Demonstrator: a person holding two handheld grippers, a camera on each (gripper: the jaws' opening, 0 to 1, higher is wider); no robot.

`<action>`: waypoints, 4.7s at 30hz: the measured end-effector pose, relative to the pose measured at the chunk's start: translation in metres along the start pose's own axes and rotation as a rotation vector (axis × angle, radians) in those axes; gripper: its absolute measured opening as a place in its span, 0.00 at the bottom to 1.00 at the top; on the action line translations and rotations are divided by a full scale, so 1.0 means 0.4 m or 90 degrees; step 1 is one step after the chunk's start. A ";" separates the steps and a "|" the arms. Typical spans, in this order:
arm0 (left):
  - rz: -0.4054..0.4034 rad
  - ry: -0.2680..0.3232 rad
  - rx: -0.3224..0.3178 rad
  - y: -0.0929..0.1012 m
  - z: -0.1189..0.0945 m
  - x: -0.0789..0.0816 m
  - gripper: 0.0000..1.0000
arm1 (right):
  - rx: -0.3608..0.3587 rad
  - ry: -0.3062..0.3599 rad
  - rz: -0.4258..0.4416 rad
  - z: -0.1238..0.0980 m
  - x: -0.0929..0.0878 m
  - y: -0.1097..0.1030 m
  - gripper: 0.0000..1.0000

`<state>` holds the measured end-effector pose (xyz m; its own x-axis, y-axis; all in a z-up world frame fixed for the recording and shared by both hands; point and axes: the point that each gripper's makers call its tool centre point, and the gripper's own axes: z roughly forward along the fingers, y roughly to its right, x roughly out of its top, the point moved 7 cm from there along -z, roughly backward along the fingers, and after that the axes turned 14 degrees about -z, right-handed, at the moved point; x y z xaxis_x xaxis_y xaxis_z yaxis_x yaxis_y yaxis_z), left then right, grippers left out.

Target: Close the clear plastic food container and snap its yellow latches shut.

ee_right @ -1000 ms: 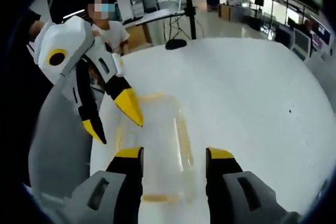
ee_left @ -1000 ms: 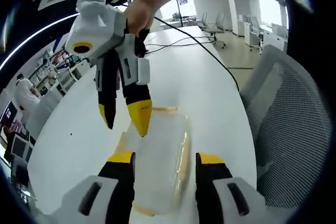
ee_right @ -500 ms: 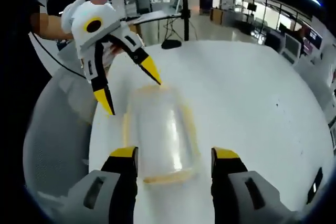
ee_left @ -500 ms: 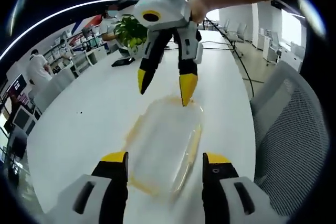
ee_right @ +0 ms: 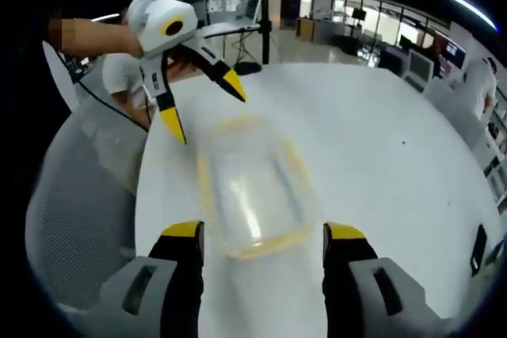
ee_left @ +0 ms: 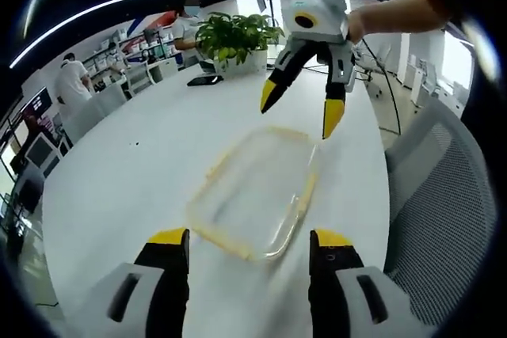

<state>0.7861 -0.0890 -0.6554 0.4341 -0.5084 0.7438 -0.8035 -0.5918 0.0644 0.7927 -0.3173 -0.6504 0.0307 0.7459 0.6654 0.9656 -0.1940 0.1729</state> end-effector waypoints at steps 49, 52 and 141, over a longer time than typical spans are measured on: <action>-0.032 -0.028 0.039 -0.095 0.085 -0.004 0.40 | -0.120 0.007 0.070 0.090 -0.006 0.041 0.48; -0.034 -0.028 0.039 -0.107 0.092 0.004 0.40 | -0.120 0.004 0.072 0.094 -0.004 0.057 0.48; -0.170 0.180 0.104 0.115 -0.240 -0.133 0.99 | -0.308 0.117 0.162 -0.192 -0.067 -0.265 1.00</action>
<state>0.6870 -0.0291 -0.6284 0.4717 -0.1454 0.8697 -0.5930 -0.7823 0.1908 0.6698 -0.3655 -0.6308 0.1600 0.5228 0.8373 0.7042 -0.6549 0.2743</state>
